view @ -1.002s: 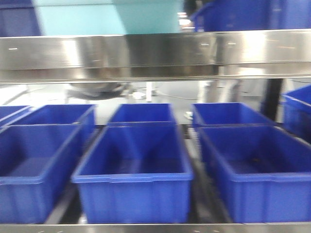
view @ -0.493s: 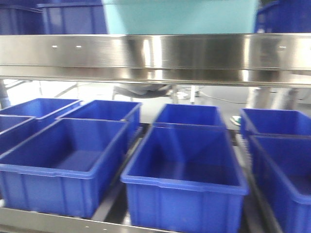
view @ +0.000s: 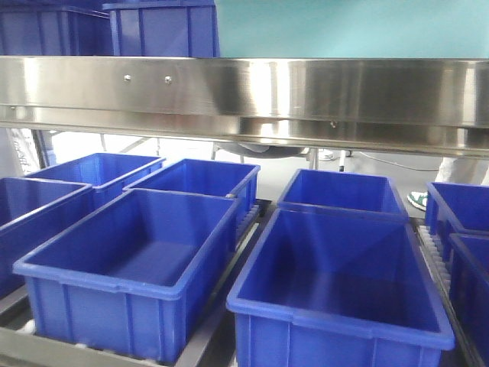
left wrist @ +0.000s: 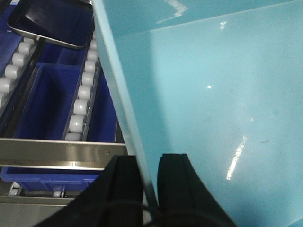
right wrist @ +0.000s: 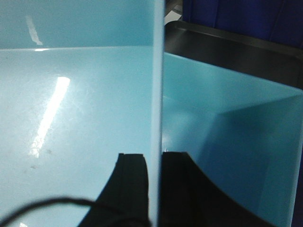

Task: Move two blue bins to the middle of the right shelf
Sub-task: 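Drive up to the other blue-bin shelf and align with it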

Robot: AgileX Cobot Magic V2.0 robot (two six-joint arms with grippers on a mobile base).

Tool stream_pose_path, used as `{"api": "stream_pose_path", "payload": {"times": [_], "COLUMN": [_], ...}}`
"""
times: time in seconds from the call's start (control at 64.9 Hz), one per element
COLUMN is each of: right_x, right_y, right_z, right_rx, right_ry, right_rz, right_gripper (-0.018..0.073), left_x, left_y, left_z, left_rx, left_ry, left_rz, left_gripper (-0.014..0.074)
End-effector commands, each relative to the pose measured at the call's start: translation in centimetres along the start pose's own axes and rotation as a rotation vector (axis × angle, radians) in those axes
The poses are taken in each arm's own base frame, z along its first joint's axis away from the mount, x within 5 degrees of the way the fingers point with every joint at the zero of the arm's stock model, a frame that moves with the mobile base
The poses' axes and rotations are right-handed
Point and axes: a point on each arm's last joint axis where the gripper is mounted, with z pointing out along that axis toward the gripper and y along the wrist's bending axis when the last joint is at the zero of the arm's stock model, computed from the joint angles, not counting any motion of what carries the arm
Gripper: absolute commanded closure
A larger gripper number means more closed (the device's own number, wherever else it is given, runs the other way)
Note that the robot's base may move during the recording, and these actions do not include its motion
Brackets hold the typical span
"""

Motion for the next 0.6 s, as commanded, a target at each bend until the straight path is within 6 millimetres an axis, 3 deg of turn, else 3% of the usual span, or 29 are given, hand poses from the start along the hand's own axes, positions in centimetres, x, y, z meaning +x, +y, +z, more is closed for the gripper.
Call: {"api": "stream_pose_path", "payload": {"times": [0.0, 0.586], "right_x": [-0.75, -0.75], "right_y": [-0.58, -0.58], "right_z": [-0.61, -0.61], "right_rx": [0.045, 0.045], "right_ry": [-0.065, -0.065], "right_rz": [-0.023, -0.023], "right_gripper": [0.0711, 0.0711], "left_x": [-0.42, -0.42], "left_y": [0.30, 0.30], "left_z": [-1.33, -1.33], "left_rx": [-0.012, -0.012], "left_ry": [-0.049, -0.049], "left_rz": [0.024, 0.024], "left_gripper": [0.0707, 0.0707]}}
